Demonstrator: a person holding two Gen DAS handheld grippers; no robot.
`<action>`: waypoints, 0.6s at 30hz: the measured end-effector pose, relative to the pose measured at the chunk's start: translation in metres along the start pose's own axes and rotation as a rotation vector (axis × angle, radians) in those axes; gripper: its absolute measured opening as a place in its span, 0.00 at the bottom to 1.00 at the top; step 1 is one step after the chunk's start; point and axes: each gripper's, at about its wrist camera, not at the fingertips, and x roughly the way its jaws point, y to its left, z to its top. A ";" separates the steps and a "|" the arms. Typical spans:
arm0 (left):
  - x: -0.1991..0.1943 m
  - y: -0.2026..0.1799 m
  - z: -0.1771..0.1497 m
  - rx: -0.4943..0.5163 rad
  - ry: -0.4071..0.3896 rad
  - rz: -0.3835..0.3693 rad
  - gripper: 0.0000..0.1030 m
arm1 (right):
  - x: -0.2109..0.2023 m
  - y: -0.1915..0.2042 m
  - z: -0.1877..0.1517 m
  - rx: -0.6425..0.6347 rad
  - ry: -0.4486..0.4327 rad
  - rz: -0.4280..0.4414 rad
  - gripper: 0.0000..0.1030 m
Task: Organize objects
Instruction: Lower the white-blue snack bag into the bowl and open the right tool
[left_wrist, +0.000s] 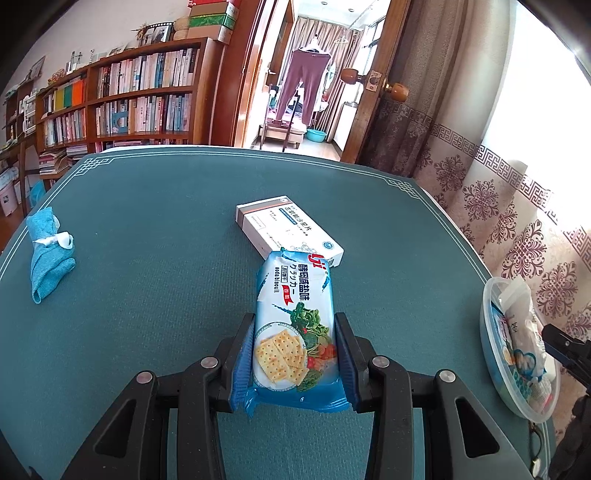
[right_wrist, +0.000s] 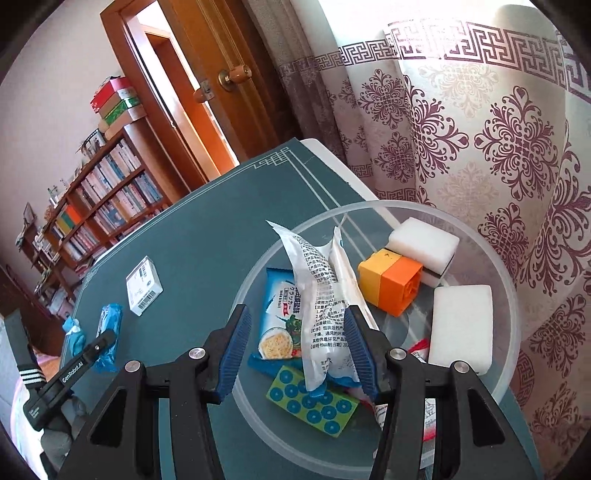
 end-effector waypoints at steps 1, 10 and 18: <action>0.000 -0.001 0.000 0.004 0.000 -0.002 0.41 | -0.001 -0.001 0.000 0.003 0.003 0.007 0.52; 0.000 -0.020 -0.008 0.052 0.013 -0.041 0.41 | -0.025 -0.003 -0.004 -0.010 -0.050 0.004 0.53; -0.002 -0.053 -0.018 0.133 0.044 -0.113 0.41 | -0.049 -0.009 -0.013 -0.051 -0.111 -0.041 0.53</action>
